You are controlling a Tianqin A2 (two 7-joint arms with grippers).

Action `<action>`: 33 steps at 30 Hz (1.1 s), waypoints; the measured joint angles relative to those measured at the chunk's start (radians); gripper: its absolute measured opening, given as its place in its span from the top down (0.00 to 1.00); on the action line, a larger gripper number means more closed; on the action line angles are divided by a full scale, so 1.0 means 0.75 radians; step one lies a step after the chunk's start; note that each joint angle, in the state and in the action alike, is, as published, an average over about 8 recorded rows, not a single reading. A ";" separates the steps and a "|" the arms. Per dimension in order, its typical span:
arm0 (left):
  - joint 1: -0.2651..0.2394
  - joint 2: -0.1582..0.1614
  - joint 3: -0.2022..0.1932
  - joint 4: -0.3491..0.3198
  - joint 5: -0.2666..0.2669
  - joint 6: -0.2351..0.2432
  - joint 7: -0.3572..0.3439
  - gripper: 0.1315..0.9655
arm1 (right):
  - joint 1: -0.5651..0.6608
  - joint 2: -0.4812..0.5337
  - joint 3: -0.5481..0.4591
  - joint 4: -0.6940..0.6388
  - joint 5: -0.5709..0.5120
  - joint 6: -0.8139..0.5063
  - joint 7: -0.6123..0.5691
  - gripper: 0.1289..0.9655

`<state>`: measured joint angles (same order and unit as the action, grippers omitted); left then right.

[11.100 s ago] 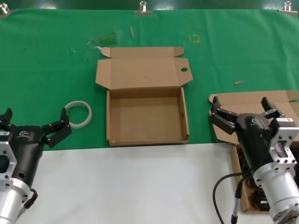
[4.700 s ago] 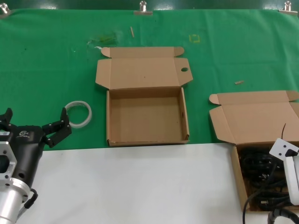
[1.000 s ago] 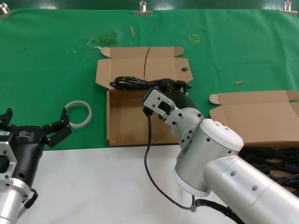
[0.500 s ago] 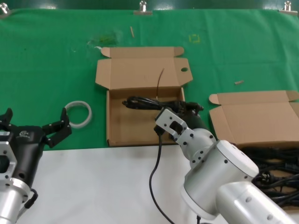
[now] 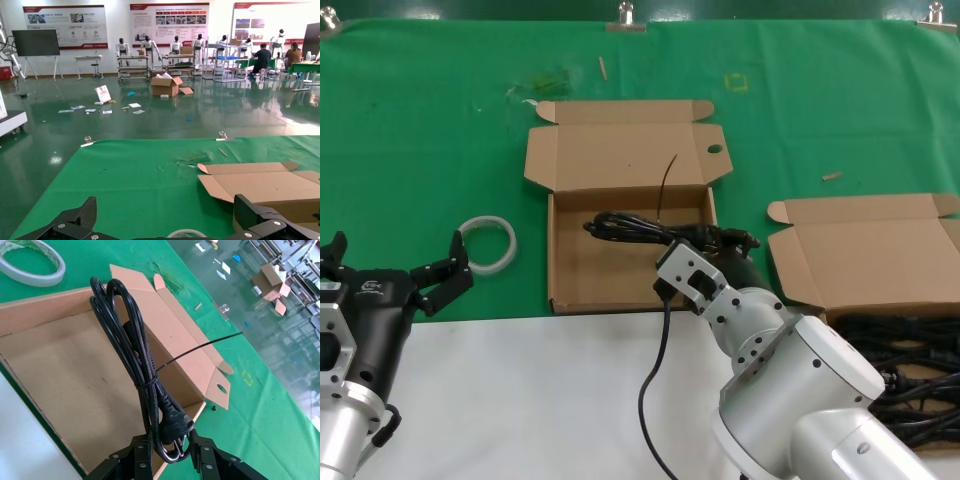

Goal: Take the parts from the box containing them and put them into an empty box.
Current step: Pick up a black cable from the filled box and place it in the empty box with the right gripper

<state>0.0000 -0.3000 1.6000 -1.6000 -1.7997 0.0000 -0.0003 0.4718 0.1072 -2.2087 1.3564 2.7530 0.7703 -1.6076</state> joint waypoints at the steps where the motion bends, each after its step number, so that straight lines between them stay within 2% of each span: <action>1: 0.000 0.000 0.000 0.000 0.000 0.000 0.000 0.00 | -0.003 0.000 0.001 0.003 0.000 0.000 0.000 0.81; 18: 0.000 0.000 0.000 0.000 0.000 0.000 0.000 0.00 | -0.062 0.000 0.027 0.065 0.000 0.045 -0.036 0.82; 33: 0.000 0.000 0.000 0.000 0.000 0.000 0.000 0.00 | -0.018 0.000 -0.022 0.014 0.000 -0.012 0.038 0.82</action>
<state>0.0000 -0.3000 1.6000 -1.6000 -1.7997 0.0000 -0.0003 0.4584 0.1072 -2.2248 1.3670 2.7530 0.7611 -1.5794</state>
